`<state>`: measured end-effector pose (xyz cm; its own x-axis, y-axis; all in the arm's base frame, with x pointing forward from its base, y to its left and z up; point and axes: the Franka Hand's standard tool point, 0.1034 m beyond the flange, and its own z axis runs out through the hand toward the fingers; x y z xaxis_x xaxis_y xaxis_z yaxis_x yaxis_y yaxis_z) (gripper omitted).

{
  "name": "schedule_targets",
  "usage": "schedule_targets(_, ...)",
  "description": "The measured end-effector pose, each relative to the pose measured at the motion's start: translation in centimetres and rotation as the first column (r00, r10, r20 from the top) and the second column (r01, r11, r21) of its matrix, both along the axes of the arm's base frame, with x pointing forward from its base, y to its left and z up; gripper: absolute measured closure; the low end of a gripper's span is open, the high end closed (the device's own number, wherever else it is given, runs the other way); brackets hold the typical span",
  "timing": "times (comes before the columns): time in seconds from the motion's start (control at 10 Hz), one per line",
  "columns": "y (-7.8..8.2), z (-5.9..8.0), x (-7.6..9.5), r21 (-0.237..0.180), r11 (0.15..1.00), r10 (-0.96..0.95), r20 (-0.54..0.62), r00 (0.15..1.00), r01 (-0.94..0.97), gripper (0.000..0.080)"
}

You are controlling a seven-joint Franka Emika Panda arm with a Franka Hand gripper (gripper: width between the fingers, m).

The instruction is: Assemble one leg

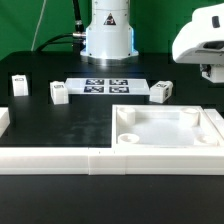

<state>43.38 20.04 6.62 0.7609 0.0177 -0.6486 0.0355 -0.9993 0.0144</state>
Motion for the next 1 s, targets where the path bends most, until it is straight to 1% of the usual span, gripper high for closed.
schedule_targets(0.1, 0.0, 0.1, 0.2, 0.014, 1.000, 0.002, 0.071, 0.997, -0.003, 0.0512)
schedule_targets(0.2, -0.7, 0.1, 1.0, 0.050, 0.998, 0.019, 0.170, 0.985, -0.028, 0.0512)
schedule_targets(0.3, -1.7, 0.7, 1.4, 0.065, 0.997, 0.012, 0.254, 0.967, -0.029, 0.0512)
schedule_targets(0.4, -3.3, 1.3, 1.5, 0.081, 0.996, 0.011, 0.327, 0.945, -0.040, 0.0512)
schedule_targets(0.5, -5.4, 1.8, 1.9, 0.091, 0.995, 0.010, 0.383, 0.924, -0.049, 0.0512)
schedule_targets(0.6, -6.9, 2.2, 2.9, 0.096, 0.995, -0.012, 0.476, 0.880, -0.039, 0.0512)
schedule_targets(0.8, -8.1, 3.6, 4.2, 0.103, 0.994, -0.037, 0.622, 0.782, -0.035, 0.0512)
schedule_targets(0.9, -7.9, 3.6, 4.4, 0.110, 0.993, -0.047, 0.678, 0.733, -0.039, 0.0512)
schedule_targets(1.0, -7.7, 3.5, 4.7, 0.120, 0.992, -0.058, 0.753, 0.655, -0.050, 0.0512)
